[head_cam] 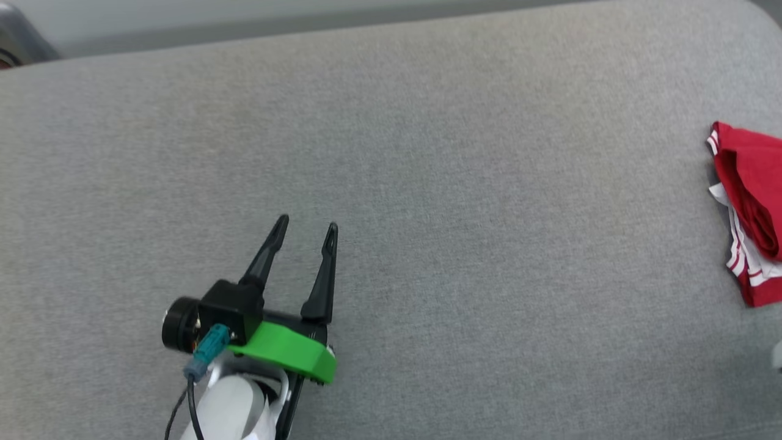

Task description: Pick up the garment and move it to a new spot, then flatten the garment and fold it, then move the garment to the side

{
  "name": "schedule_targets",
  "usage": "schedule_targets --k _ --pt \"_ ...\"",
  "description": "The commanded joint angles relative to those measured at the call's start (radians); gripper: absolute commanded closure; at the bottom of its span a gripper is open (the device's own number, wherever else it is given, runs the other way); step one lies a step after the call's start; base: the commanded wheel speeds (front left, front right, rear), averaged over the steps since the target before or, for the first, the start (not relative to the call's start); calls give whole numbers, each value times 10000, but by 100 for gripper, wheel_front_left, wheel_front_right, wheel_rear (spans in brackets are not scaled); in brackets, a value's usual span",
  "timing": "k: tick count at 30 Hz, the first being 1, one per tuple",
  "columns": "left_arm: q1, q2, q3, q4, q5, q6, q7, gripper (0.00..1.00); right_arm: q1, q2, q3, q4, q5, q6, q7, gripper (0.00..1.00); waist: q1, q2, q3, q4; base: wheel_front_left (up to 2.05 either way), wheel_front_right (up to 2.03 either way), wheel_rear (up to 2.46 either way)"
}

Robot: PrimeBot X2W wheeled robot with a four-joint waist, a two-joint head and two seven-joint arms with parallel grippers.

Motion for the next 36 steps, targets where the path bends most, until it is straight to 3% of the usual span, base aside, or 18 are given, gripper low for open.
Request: schedule_targets --k 1,9,21,27,36 --pt "271 -66 20 105 -80 66 -87 0 438 349 162 -451 72 -9 -74 0 1 0 -1083 733 0 0 0" --pt "1077 -186 112 550 -418 91 -119 0 2487 1699 1215 -3492 296 -9 781 0 1 0 -1861 1386 0 0 0" --pt "1318 132 627 892 -499 254 -137 0 4028 2112 3322 -6726 701 -9 1940 0 1 0 -2348 1762 0 0 0" --pt "1451 278 963 985 -506 387 -140 0 4371 2144 4167 -7516 748 -9 2250 0 1 0 -2517 1649 0 0 0" --pt "1778 235 1011 984 -345 403 -142 0 4900 2158 4203 -7800 838 -9 2447 0 1 0 -2820 1609 0 0 0"
